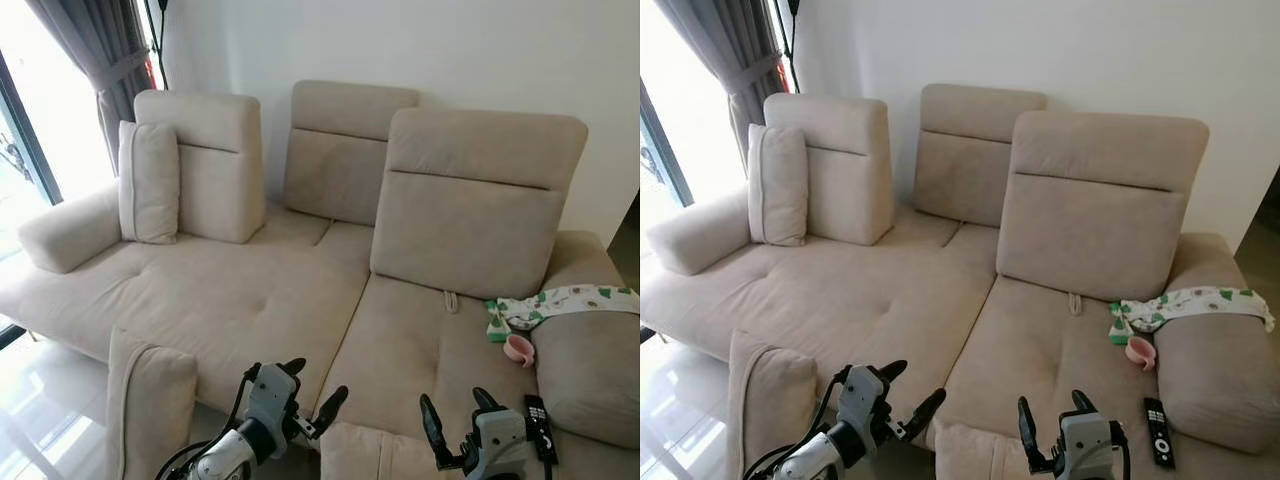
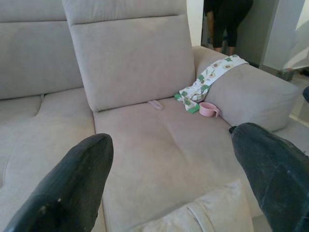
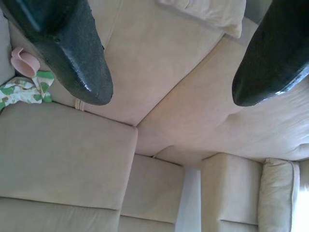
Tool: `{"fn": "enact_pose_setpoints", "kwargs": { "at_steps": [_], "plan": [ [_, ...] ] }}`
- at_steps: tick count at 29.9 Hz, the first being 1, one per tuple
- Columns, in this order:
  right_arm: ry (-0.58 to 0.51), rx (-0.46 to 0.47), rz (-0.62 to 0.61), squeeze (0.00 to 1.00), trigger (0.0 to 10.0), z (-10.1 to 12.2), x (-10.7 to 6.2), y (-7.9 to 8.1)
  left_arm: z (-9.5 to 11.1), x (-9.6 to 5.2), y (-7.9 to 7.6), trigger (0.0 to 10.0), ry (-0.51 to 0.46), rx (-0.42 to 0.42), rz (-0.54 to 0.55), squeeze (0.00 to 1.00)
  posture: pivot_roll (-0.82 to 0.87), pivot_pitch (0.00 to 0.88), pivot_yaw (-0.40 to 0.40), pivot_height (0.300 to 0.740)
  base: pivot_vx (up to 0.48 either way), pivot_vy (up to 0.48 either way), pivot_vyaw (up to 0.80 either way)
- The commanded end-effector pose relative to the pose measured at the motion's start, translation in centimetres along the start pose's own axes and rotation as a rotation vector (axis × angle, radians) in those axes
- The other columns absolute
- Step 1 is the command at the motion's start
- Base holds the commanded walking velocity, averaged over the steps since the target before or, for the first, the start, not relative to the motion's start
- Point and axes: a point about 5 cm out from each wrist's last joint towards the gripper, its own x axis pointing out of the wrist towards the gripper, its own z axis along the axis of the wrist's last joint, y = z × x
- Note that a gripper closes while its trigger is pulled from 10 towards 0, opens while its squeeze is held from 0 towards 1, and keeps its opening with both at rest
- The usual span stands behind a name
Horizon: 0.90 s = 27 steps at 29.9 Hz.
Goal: Move the pillow to the sofa from floor
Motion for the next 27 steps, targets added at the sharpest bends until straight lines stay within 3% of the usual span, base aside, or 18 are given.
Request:
{"fn": "enact_pose_setpoints", "kwargs": {
  "at_steps": [1, 27],
  "plan": [
    [0.005, -0.001, 0.003, 0.00, 10.0, -0.06, -0.15, 0.06, -0.36, -0.24, 0.03, 10.0, 0.013, 0.011, -0.002, 0.00, 0.05, 0.000, 0.029, 0.683, 0.000, 0.000, 0.00],
    [0.016, -0.001, -0.002, 0.00, 10.0, -0.31, -0.63, -0.09, -0.67, -0.23, -0.30, 10.0, 0.013, 0.019, -0.014, 0.00, 0.04, 0.000, 0.028, 0.583, 0.000, 0.000, 0.00]
  ]
}}
